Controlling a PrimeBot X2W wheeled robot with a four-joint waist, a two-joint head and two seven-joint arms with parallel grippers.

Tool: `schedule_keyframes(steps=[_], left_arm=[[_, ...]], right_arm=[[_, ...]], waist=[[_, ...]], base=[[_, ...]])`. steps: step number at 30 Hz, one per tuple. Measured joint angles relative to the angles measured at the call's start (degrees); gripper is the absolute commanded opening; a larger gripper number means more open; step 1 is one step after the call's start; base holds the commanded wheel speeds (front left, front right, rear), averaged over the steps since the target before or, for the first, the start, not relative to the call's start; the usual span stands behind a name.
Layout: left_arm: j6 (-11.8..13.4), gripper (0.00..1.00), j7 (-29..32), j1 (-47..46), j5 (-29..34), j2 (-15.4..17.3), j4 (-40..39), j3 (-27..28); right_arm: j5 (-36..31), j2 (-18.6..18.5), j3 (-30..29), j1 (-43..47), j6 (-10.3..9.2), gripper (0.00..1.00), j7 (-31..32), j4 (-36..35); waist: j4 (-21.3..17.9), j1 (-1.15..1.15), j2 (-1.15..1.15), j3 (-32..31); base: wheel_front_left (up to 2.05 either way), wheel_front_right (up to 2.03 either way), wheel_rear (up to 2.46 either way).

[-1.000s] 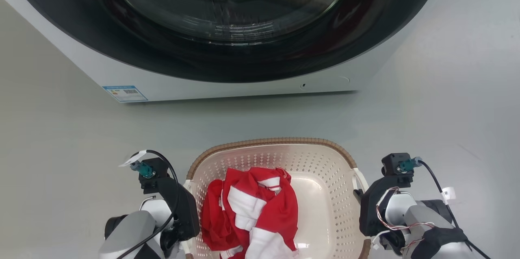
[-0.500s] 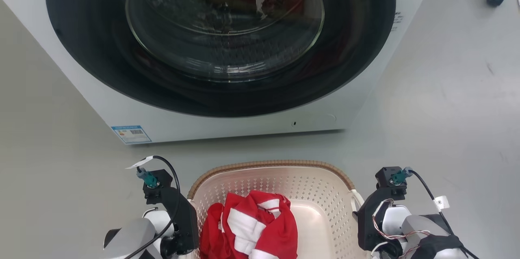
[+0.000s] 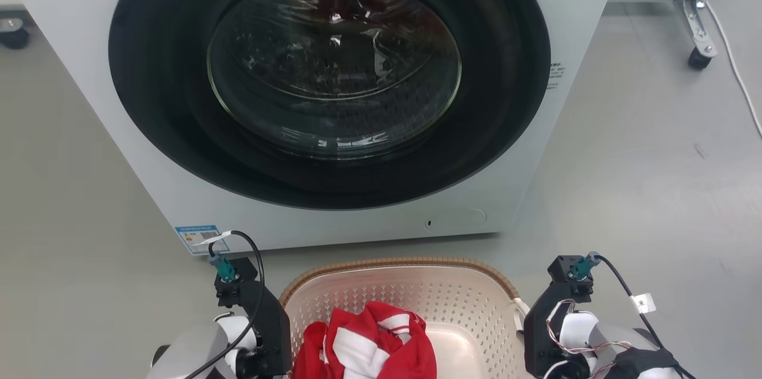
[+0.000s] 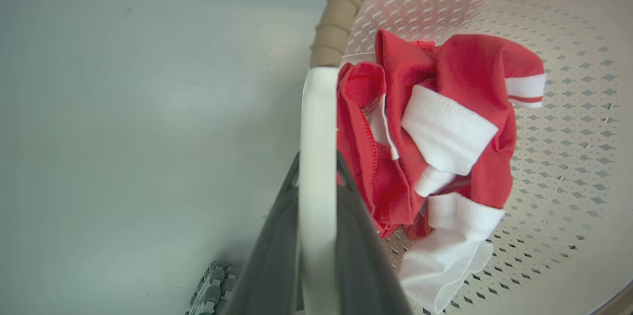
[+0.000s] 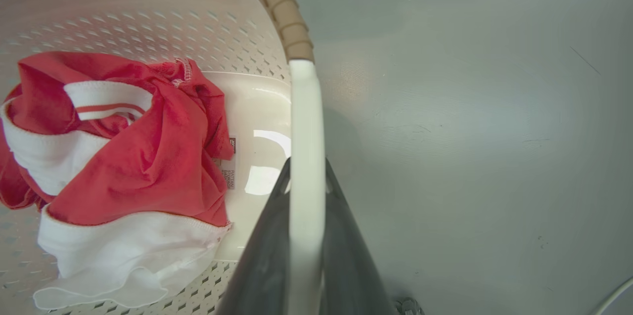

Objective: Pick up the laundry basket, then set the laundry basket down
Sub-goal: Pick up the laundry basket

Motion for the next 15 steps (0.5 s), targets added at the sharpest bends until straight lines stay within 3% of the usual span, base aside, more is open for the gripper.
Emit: schedule_keyframes(steps=[15], left_arm=[[1.3,0.00,5.1,0.8,-0.4,0.0,0.1,-0.3]], right_arm=[[1.3,0.1,1.3,0.2,0.05,0.00,3.5,0.1]], waist=[[0.6,0.00,0.00,-4.5]], base=[[0.00,0.00,0.00]])
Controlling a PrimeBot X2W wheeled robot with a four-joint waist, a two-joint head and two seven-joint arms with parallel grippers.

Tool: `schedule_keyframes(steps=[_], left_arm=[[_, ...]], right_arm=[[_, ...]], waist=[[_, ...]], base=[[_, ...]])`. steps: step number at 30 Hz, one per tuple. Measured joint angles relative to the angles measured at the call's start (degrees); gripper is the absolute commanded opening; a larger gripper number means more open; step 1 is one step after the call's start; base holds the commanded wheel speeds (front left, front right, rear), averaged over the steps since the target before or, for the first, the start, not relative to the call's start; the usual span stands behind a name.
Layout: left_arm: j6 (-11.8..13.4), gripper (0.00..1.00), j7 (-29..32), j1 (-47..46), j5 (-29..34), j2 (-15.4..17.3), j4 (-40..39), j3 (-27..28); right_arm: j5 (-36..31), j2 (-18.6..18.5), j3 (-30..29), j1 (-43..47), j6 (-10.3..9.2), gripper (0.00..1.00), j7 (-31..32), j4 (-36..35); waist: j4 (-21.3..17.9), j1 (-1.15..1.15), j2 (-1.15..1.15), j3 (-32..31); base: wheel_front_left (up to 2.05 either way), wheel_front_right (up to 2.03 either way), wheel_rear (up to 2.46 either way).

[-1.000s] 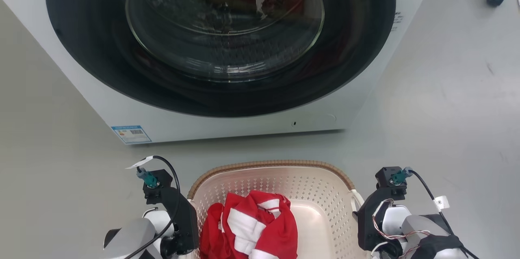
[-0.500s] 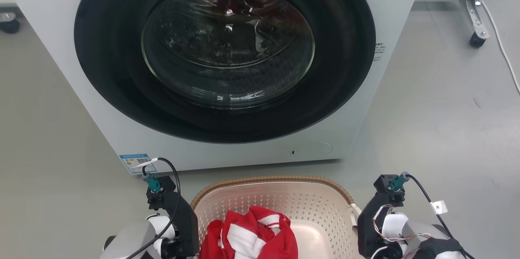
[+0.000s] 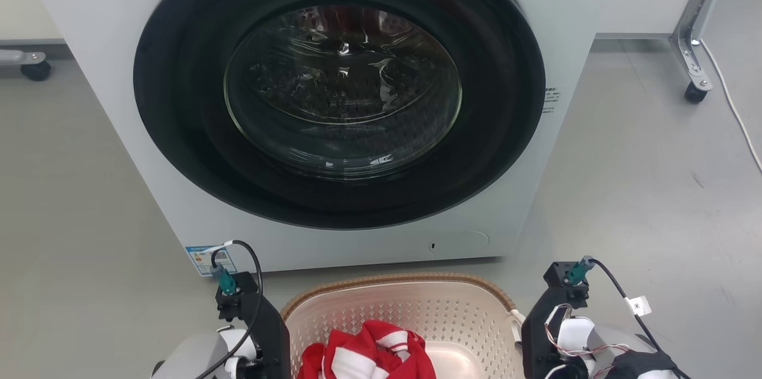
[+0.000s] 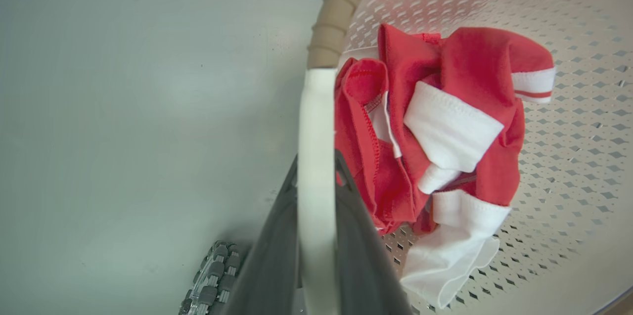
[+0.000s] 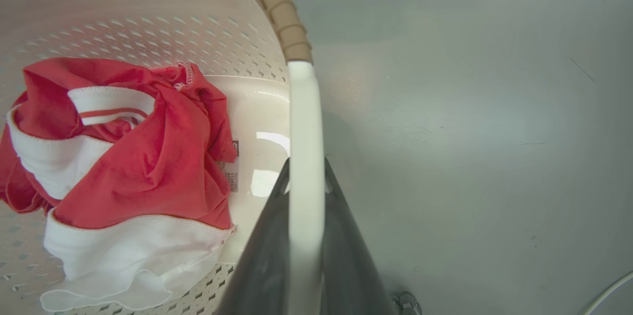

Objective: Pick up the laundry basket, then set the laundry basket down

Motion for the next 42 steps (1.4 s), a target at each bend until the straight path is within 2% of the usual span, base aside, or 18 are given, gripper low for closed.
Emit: schedule_keyframes(steps=[13,42], left_arm=[[0.5,0.00,2.0,0.7,-0.4,0.2,0.2,-0.2],[0.8,0.00,2.2,0.7,-1.0,0.3,0.3,-0.4]], right_arm=[[2.3,-0.1,1.8,1.1,-0.01,0.00,1.9,-1.2],[5.7,-0.2,3.8,1.1,-0.60,0.00,2.5,-1.6]], waist=[[0.3,0.00,0.00,-0.6],[-0.1,0.00,0.01,-1.0]], base=[[0.00,0.00,0.00],[0.00,0.00,0.00]])
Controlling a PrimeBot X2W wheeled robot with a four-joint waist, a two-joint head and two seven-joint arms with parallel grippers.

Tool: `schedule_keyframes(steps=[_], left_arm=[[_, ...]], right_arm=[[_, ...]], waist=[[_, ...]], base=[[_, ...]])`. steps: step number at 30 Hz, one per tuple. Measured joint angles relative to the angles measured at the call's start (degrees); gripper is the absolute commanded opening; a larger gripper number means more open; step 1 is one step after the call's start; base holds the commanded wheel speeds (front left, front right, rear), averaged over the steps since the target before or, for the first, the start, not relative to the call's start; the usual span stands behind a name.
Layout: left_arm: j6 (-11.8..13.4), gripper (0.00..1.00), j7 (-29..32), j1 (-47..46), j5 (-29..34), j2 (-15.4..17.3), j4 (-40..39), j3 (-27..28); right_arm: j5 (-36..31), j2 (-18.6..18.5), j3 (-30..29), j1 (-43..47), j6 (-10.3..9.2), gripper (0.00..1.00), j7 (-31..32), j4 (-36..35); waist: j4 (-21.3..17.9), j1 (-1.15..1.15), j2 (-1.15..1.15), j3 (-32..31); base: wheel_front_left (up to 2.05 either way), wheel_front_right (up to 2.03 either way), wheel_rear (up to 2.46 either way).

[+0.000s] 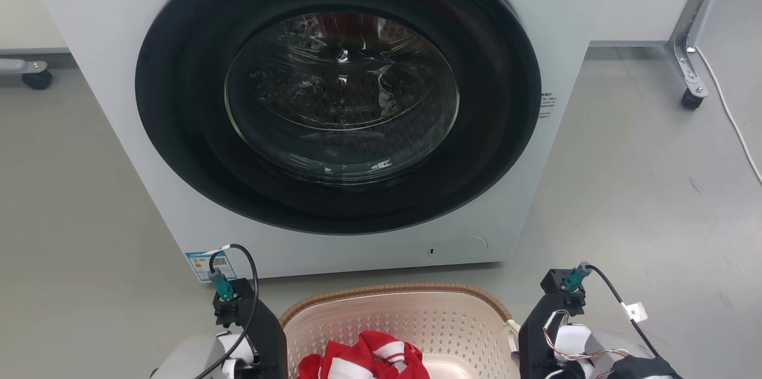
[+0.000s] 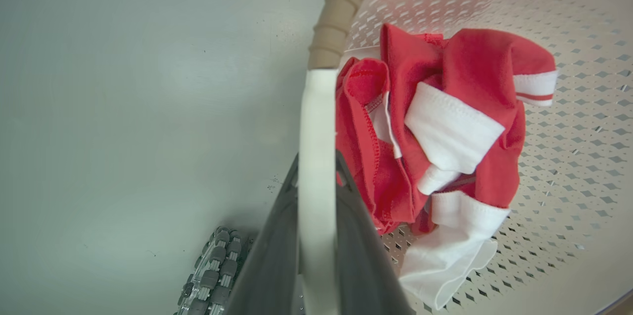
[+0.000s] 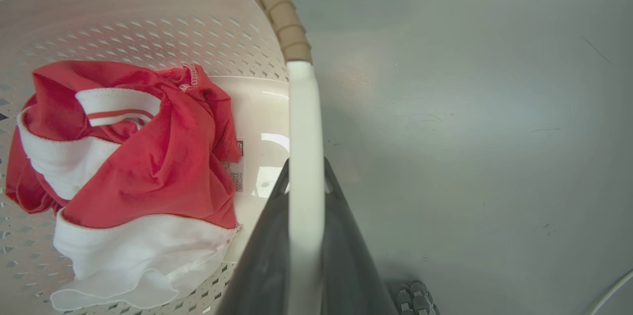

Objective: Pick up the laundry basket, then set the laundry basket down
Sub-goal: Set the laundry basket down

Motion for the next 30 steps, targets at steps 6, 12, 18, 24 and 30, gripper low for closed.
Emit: schedule_keyframes(steps=[6,12,18,24,30], left_arm=[[0.0,0.00,-0.2,0.0,0.0,0.0,0.0,-0.4],[0.0,0.00,-0.9,0.0,0.2,0.2,-0.2,-1.5],[0.1,0.00,-3.1,0.0,1.3,0.3,-1.7,-3.2],[0.5,0.00,-5.5,-0.2,1.5,0.5,-2.8,-4.2],[1.6,0.00,-8.5,-0.8,2.0,0.7,-4.1,-4.7]], right_arm=[[0.2,0.0,0.5,0.0,-0.05,0.00,0.0,-0.3],[0.5,-0.1,1.7,0.0,-0.56,0.00,-0.1,-1.3],[0.6,-0.4,2.4,0.0,-1.07,0.00,-0.8,-2.2],[0.6,-0.6,3.3,-0.7,-1.53,0.00,-1.9,-2.9],[0.0,-0.7,4.1,-1.9,-2.53,0.00,-4.4,-3.6]], waist=[[0.0,0.00,0.00,0.1],[-0.1,0.00,0.00,1.6],[-0.1,0.00,0.00,4.3],[-0.2,0.00,0.00,8.5],[-0.2,0.01,0.00,13.2]], base=[[0.00,0.00,0.00],[0.00,0.00,0.00],[0.00,0.00,0.00],[0.00,0.00,0.00],[0.00,0.00,0.00]])
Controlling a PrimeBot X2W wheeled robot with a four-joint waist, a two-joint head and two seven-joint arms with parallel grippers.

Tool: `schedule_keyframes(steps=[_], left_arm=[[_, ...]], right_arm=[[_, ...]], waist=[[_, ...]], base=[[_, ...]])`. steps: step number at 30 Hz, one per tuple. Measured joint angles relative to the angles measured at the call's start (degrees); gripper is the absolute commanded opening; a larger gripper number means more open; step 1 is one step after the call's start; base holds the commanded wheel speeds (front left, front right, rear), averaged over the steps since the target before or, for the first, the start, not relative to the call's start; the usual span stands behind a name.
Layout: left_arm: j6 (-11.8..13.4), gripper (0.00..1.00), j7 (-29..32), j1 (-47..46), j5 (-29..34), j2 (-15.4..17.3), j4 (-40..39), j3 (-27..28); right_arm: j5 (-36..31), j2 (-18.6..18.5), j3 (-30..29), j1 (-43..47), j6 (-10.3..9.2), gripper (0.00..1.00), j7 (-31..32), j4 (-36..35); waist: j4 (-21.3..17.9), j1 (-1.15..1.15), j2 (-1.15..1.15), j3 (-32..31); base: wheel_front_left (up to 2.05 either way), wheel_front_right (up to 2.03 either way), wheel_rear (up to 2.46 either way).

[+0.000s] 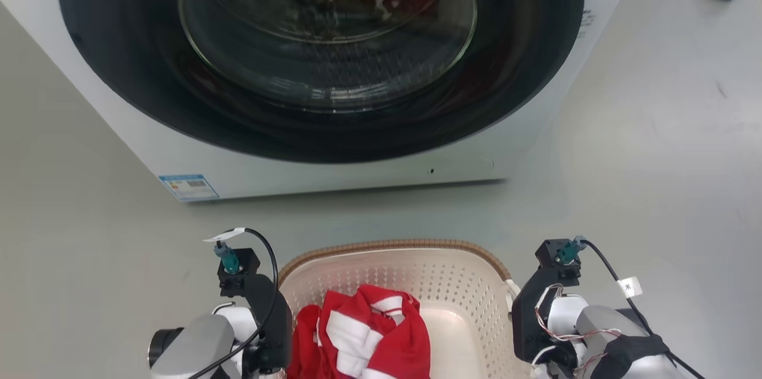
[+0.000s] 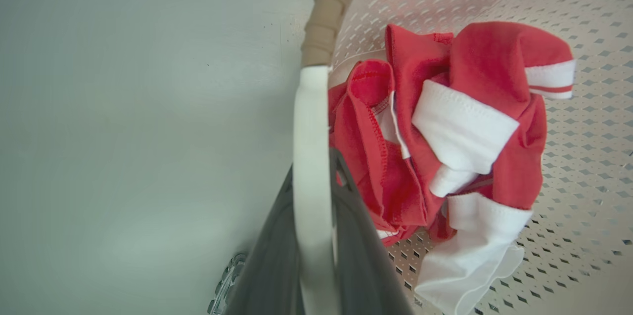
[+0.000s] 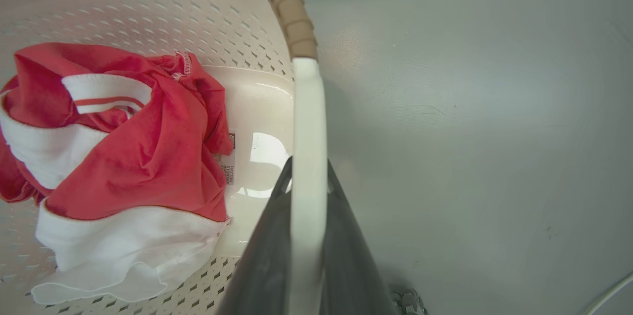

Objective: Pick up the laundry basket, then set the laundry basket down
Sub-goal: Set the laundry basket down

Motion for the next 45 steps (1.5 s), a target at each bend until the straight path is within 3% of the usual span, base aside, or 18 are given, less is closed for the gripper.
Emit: schedule_keyframes(steps=[20,31,45], left_arm=[[3.9,0.00,-11.9,-5.2,0.3,0.5,-5.5,-1.8],[4.4,0.00,-20.2,-9.1,0.5,0.7,-7.9,-2.1],[5.5,0.00,-27.3,-9.9,0.1,0.6,-7.8,-3.9]], right_arm=[[-3.6,-1.1,1.2,-8.3,-2.00,0.00,-10.2,-0.6],[-5.3,-2.4,1.2,-13.8,-3.07,0.00,-16.4,-1.3],[-6.9,-2.1,1.6,-14.8,-4.89,0.00,-23.4,0.5]], waist=[[0.3,0.01,0.00,16.9],[0.8,0.01,0.00,26.0],[1.3,0.00,0.00,31.3]], base=[[0.00,0.00,0.00],[0.00,0.00,0.00],[0.00,0.00,0.00]])
